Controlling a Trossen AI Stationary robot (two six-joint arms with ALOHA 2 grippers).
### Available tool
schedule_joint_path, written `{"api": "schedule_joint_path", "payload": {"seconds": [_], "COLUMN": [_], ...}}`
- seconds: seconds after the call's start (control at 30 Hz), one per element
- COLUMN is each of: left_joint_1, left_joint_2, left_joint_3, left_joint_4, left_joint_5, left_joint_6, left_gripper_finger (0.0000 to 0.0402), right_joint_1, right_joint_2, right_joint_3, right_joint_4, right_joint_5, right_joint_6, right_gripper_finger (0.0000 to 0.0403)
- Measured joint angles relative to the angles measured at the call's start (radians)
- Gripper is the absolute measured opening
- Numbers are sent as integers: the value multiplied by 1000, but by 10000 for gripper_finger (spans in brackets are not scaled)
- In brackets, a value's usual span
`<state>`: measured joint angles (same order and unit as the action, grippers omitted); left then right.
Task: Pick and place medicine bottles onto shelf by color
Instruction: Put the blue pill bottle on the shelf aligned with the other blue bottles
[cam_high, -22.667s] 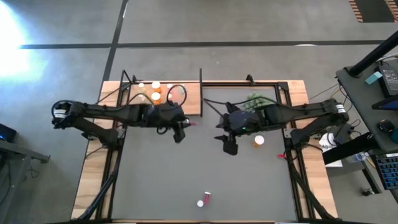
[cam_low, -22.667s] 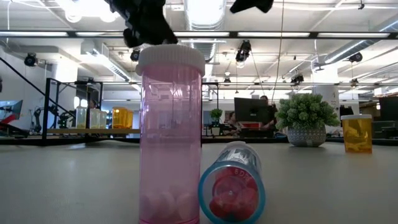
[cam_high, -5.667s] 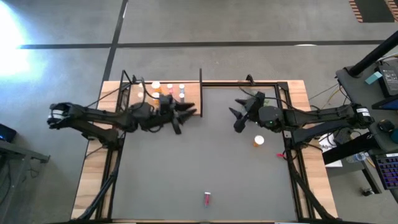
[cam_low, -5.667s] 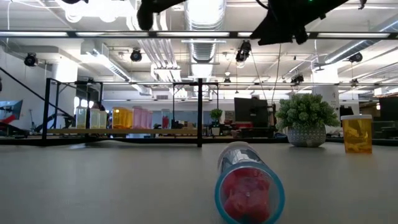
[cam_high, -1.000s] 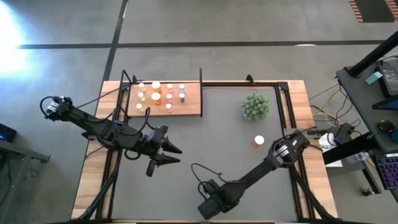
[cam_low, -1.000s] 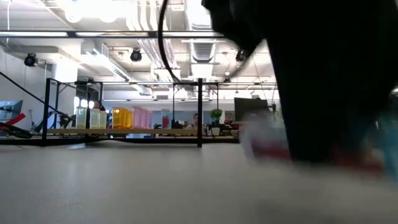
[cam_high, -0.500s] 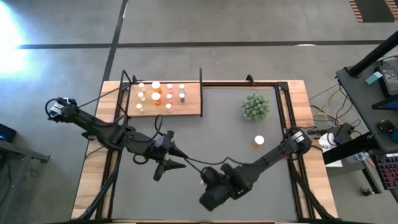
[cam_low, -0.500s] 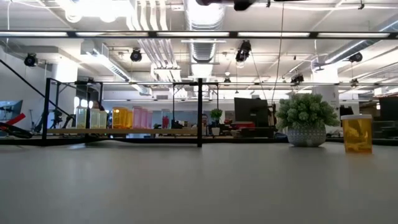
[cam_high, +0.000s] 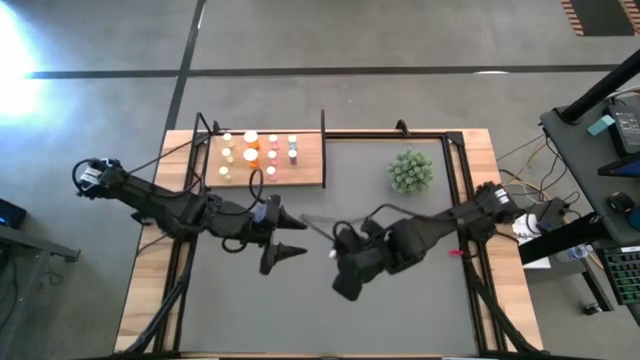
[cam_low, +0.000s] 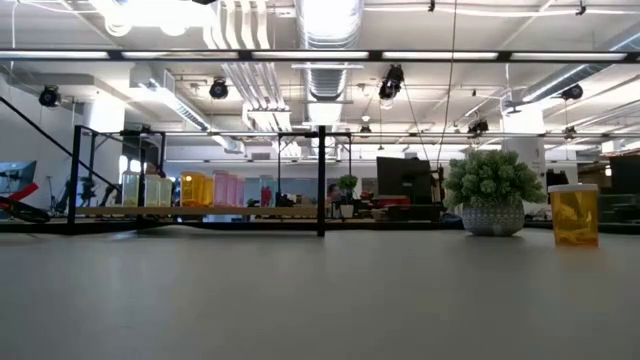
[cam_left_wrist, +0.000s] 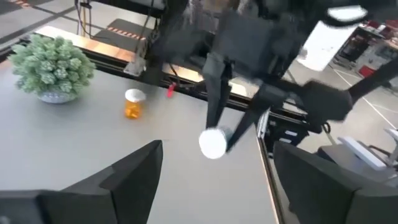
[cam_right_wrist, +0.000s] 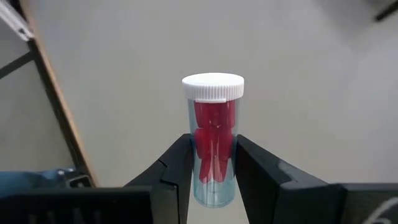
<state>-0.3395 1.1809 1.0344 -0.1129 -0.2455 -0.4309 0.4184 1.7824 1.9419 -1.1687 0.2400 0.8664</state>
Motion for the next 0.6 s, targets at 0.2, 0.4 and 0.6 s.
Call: {"api": "schedule_joint_path", "payload": {"seconds": [0.2, 0.4, 0.6], "left_joint_1": [58, 98, 101], "left_joint_2": [-1, 33, 92], "left_joint_3": [3, 1, -1], "left_joint_4": [0, 34, 149], "left_joint_5": [0, 3, 52], "left_joint_6": [0, 1, 52], "left_gripper_finger": [290, 290, 290], "right_joint_1": [-39, -52, -90], "right_joint_2": [-45, -55, -49], "right_joint_3": [0, 1, 1], "right_joint_4": [-75, 10, 75], "right_joint_5": [29, 48, 51], "right_joint_6": [-23, -220, -343], "right_gripper_finger": [96, 96, 96]}}
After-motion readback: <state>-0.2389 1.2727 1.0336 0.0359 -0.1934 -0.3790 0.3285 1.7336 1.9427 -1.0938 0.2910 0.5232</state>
